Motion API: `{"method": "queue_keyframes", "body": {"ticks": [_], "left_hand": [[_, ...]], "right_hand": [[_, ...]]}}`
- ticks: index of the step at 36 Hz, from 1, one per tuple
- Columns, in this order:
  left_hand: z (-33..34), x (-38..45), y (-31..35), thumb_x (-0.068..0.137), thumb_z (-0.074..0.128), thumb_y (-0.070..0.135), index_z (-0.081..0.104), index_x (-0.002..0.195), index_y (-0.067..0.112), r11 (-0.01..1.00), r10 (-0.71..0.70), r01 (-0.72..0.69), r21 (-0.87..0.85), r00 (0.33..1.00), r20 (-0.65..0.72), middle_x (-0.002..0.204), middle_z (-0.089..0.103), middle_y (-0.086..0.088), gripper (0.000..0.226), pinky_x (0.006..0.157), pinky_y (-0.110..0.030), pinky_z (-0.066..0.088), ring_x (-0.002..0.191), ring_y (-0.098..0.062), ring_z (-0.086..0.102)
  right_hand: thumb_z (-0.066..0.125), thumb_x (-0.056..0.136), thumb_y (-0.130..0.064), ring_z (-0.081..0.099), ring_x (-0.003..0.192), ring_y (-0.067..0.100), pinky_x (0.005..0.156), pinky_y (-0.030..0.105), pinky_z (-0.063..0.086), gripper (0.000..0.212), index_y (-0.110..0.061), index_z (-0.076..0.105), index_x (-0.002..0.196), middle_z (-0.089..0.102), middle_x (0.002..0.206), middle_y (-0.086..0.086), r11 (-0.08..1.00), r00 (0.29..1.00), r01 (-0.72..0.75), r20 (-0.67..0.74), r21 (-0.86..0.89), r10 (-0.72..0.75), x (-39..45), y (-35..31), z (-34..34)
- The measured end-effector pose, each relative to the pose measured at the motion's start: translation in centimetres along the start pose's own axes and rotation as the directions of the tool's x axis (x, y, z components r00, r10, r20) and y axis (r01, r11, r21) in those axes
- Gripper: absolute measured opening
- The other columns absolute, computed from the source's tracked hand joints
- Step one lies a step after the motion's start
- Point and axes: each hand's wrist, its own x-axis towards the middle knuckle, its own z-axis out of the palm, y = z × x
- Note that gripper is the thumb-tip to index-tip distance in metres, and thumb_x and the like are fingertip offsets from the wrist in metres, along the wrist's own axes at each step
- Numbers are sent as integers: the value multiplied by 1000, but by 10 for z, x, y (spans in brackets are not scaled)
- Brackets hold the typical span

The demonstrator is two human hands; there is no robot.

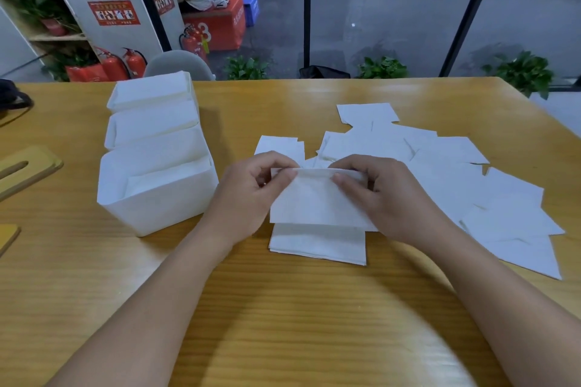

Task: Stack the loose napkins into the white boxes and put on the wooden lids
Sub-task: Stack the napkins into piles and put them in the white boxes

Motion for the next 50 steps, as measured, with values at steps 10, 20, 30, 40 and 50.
{"method": "queue_keyframes", "body": {"ticks": [10, 20, 30, 40, 50], "left_hand": [[2, 1, -11, 105, 69, 42, 76, 96, 37, 961, -216, 165, 221, 948, 234, 65, 50, 7, 12, 61, -31, 40, 57, -8, 43], [3, -2, -9, 98, 77, 43, 74, 88, 38, 938, -181, 107, 329, 962, 202, 83, 61, 14, 11, 66, -27, 47, 70, -5, 53], [-5, 2, -13, 92, 85, 42, 74, 84, 36, 936, -195, 115, 333, 957, 215, 94, 65, 13, 14, 75, -26, 51, 84, -7, 60], [-3, 6, -24, 103, 73, 33, 71, 122, 36, 903, -89, 64, 425, 995, 38, 117, 62, 22, 19, 83, -17, 44, 102, 8, 58], [7, 23, -39, 106, 66, 37, 71, 100, 29, 823, -26, 8, 568, 999, 23, 102, 64, 14, 11, 86, -32, 48, 102, -11, 55]], "right_hand": [[79, 94, -27, 52, 54, 7, 60, 26, 44, 16, -34, 67, 102, 59, 61, -9, 976, 933, -189, 288, -111, 214, -2, 10, -12], [83, 87, -34, 61, 69, 7, 66, 30, 50, 17, -38, 68, 94, 61, 67, -14, 968, 928, -149, 310, -204, 208, -3, 13, -9], [84, 87, -36, 58, 86, -1, 69, 18, 41, 15, -39, 77, 99, 62, 99, -16, 968, 953, 22, 299, -250, 56, -3, 8, -3], [75, 95, -38, 55, 95, 3, 81, 26, 46, 11, -33, 75, 105, 60, 97, -17, 968, 962, 109, 268, -228, -46, -7, 0, 32], [75, 96, -40, 60, 92, 4, 78, 26, 50, 9, -35, 74, 104, 60, 100, -19, 978, 960, 101, 275, -183, -48, -8, -2, 33]]}}
